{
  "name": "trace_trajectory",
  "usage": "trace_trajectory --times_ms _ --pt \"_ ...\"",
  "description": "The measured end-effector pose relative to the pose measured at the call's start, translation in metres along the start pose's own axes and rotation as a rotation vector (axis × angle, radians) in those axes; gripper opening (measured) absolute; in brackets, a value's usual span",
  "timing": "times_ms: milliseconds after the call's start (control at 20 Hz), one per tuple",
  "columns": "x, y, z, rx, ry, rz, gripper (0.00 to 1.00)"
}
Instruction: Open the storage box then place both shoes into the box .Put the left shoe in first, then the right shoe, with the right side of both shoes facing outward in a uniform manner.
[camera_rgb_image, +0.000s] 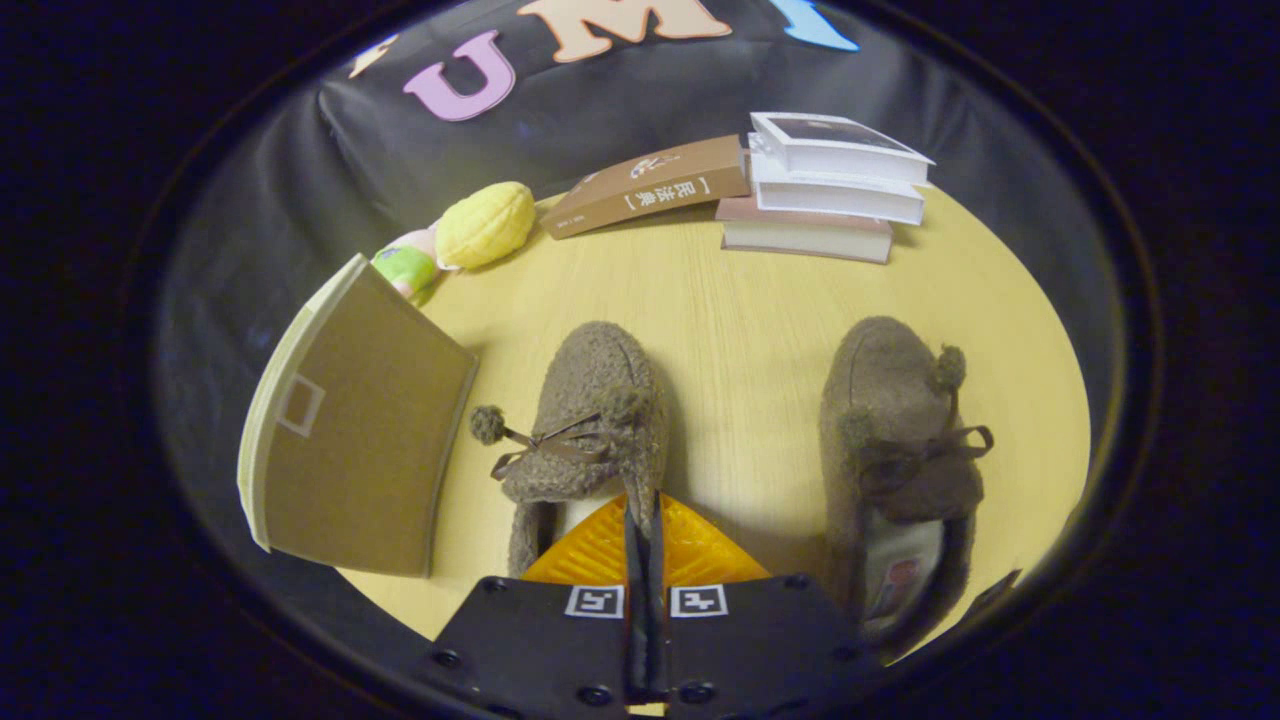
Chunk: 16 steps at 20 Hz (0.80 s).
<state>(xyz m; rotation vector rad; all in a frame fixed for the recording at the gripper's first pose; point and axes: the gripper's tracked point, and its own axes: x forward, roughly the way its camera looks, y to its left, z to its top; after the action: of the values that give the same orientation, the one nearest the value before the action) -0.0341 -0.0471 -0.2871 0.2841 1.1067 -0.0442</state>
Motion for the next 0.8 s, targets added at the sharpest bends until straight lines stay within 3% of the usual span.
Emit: trace_trajectory --times_ms 450,800 --pt "-0.053 0.039 0.020 0.214 -0.051 0.045 0.03" --pt "-0.092 0.101 0.050 0.238 -0.159 0.066 0.03"
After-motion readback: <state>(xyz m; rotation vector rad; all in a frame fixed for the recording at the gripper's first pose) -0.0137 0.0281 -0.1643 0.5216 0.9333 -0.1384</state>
